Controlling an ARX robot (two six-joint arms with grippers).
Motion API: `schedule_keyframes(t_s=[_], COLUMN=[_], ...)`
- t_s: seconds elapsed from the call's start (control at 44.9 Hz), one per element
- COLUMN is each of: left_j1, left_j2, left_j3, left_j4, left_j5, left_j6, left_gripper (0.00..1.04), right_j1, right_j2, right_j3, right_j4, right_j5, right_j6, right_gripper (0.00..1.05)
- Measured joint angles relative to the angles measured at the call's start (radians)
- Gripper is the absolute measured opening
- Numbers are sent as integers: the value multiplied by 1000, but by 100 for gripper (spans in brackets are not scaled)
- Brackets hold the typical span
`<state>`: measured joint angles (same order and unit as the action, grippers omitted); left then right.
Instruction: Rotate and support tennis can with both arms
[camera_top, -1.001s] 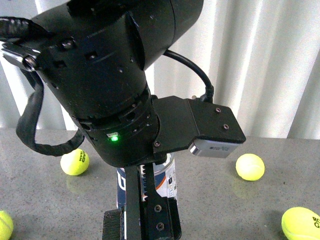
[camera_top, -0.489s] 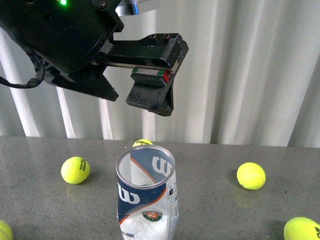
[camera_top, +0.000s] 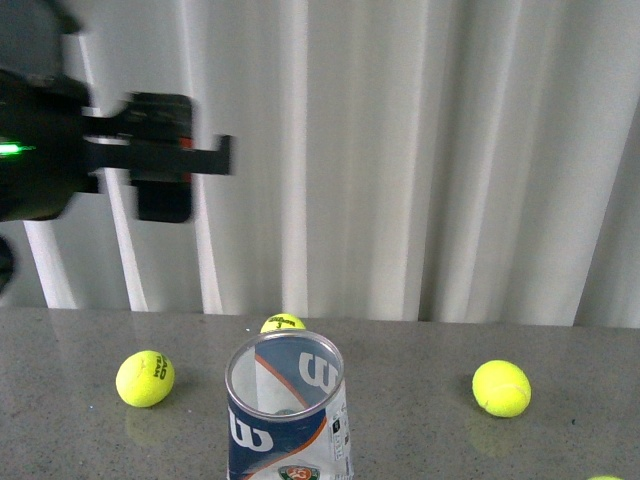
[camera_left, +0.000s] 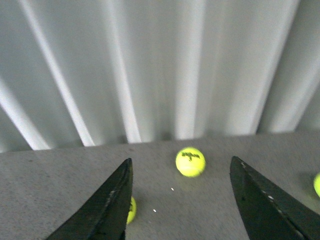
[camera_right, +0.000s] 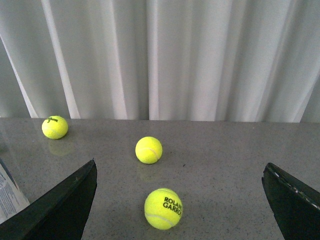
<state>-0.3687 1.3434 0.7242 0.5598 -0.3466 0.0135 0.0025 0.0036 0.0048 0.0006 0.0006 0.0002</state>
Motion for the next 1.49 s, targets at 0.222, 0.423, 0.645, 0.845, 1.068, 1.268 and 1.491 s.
schedule_keyframes(t_s=[0.222,0.423,0.645,0.845,1.068,1.268,1.491], left_j1=[98,178,242,287,366,366,366], left_j2=[-156,-304,-446,-564,-713,-785,-918], left_j3=[-257,-441,-557,-620,-668,-700,-700], left_j4=[165,186,164,106,8,-10,-131], left_j5=[70,166,227,270,343,348,346], left_j6=[-12,-16,-15,-16,-16,-16,-16], left_gripper=[25,4,4,4,4,4,4], right_j1=[0,0,0,0,0,0,0], right_j2=[0,0,0,0,0,0,0], right_j3=[0,0,0,0,0,0,0], right_j4=[0,0,0,0,0,0,0], right_j5=[-3,-2,-2,-2,-2,-2,-2], right_j6=[0,0,0,0,0,0,0], right_gripper=[98,98,98,98,98,98,98])
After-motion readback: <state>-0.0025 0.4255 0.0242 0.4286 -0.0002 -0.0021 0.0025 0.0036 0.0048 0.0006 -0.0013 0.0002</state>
